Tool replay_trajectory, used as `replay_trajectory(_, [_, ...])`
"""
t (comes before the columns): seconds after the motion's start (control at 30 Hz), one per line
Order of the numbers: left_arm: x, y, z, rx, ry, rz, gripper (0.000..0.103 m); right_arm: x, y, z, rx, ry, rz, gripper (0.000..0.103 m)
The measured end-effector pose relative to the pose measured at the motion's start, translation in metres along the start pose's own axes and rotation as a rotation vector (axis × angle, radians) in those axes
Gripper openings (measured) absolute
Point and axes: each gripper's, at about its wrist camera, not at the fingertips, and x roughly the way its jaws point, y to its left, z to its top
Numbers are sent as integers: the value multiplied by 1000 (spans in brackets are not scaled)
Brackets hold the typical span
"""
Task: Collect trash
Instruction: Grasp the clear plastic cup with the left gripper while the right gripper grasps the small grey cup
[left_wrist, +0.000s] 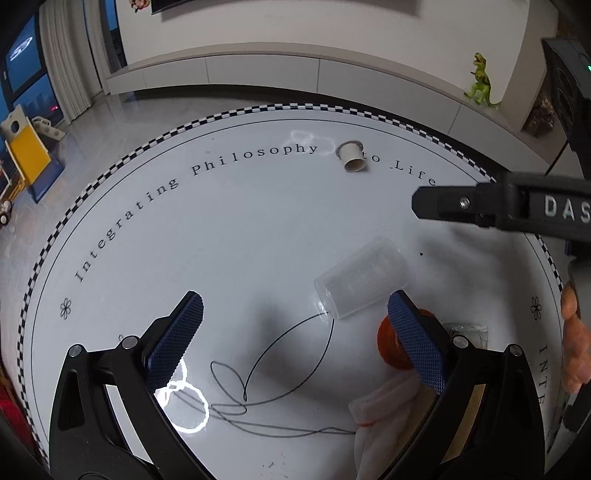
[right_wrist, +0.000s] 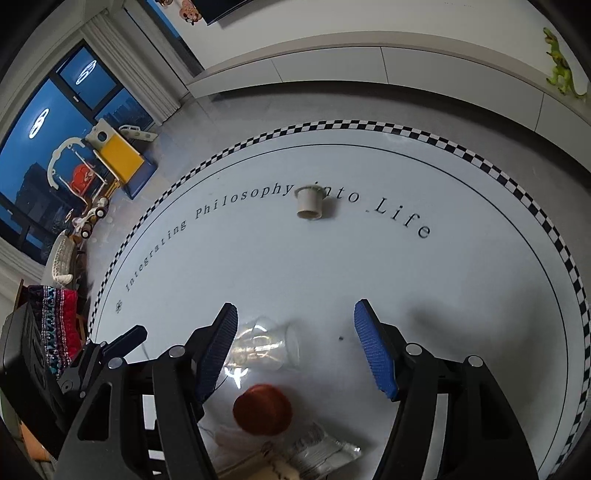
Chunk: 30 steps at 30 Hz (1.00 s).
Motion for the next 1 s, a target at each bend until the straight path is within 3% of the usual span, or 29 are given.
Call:
replay_trajectory(0.33, [48, -9, 17, 105, 40, -28, 97, 47, 3, 48, -32, 45, -71, 67])
replay_trajectory(0.6, [64, -13, 27, 157, 7, -49, 97, 79, 12, 74, -71, 52, -122, 67])
replay_trajectory(0.73, [66, -11, 31, 175, -12, -60, 95, 92, 13, 79, -91, 86, -130, 48])
replay_trajectory(0.83, [63, -12, 31, 182, -29, -89, 83, 95, 15, 77, -121, 94, -148, 26])
replay_trajectory(0.97, [54, -14, 29, 186, -40, -91, 43, 88, 11, 67, -118, 97, -136, 26])
replay_trajectory(1.0, [52, -15, 27, 182, -35, -96, 42, 85, 9, 64, -114, 101, -130, 26])
